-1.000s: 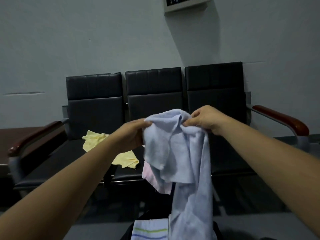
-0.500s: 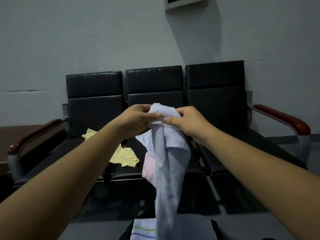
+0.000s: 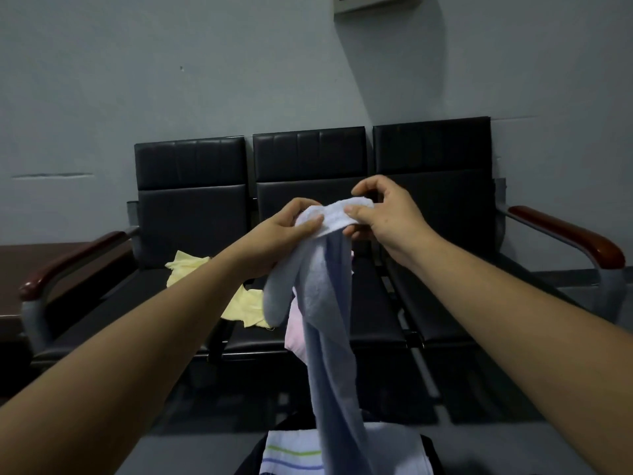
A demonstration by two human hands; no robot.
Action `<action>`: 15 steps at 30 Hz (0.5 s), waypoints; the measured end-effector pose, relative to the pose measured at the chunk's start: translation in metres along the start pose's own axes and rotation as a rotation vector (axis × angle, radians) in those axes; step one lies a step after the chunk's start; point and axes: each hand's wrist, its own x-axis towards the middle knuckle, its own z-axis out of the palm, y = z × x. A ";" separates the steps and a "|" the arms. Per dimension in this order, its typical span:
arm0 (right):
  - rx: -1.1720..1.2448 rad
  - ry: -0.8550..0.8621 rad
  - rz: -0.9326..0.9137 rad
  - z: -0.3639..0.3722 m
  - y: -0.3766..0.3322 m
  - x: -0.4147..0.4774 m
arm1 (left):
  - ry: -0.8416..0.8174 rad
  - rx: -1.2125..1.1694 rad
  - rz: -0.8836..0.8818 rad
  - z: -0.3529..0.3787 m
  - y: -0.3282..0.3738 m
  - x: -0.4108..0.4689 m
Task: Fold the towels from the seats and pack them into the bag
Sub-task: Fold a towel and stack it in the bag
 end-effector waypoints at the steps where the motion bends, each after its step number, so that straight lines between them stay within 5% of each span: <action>1: 0.033 0.012 0.006 -0.002 0.000 0.002 | -0.018 0.069 0.046 -0.002 -0.001 -0.001; 4: 0.106 -0.039 0.090 -0.006 0.002 0.004 | -0.052 0.314 0.062 -0.008 -0.006 -0.003; 7: 0.094 -0.146 0.138 -0.007 0.005 0.002 | -0.066 0.207 0.026 -0.011 -0.019 0.000; 11: -0.674 -0.269 -0.087 -0.009 0.008 0.003 | 0.072 0.065 -0.019 -0.005 -0.032 0.002; 15: -0.631 -0.205 -0.125 -0.011 0.005 0.007 | 0.083 0.257 0.036 -0.006 -0.032 0.000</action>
